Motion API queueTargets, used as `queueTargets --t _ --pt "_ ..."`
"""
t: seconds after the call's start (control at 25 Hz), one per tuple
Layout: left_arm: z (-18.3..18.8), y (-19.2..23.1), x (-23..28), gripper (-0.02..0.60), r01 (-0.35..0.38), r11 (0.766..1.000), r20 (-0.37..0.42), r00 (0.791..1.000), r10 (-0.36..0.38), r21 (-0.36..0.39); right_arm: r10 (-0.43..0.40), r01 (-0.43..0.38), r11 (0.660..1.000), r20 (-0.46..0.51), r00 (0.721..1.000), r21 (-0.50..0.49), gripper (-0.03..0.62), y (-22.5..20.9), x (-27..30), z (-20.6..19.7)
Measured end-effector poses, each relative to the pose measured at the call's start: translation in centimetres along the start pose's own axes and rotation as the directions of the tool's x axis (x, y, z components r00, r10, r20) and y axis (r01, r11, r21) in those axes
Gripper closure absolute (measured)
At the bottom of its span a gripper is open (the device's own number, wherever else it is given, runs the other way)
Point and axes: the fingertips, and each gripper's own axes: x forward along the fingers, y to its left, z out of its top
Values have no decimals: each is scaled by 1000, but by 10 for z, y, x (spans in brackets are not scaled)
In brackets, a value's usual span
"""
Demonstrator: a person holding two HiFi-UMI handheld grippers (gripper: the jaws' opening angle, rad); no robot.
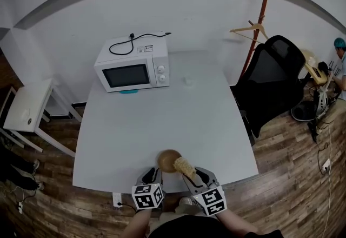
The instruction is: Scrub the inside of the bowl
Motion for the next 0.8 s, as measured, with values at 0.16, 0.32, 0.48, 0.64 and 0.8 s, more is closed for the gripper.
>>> queueTargets --t 0.16,0.32,0.48,0.64,0.8 --pt "-9 -2 -24 532 9 1000 14 1000 -10 10 -13 12 1000 29 999 24 422 13 -14 0" --pt "-16 -7 -51 553 35 999 32 999 -36 23 -32 29 998 59 998 55 422 28 -28 -1" --pt "-27 -9 -77 560 52 998 35 998 -53 27 -43 39 998 69 997 57 422 49 -45 -3" --pt "-39 -20 -106 563 70 997 49 996 -70 14 -56 50 996 77 995 71 422 68 -77 -12" --pt "-50 -32 -132 563 89 996 64 994 -90 8 -75 69 995 81 994 72 422 79 -100 -20"
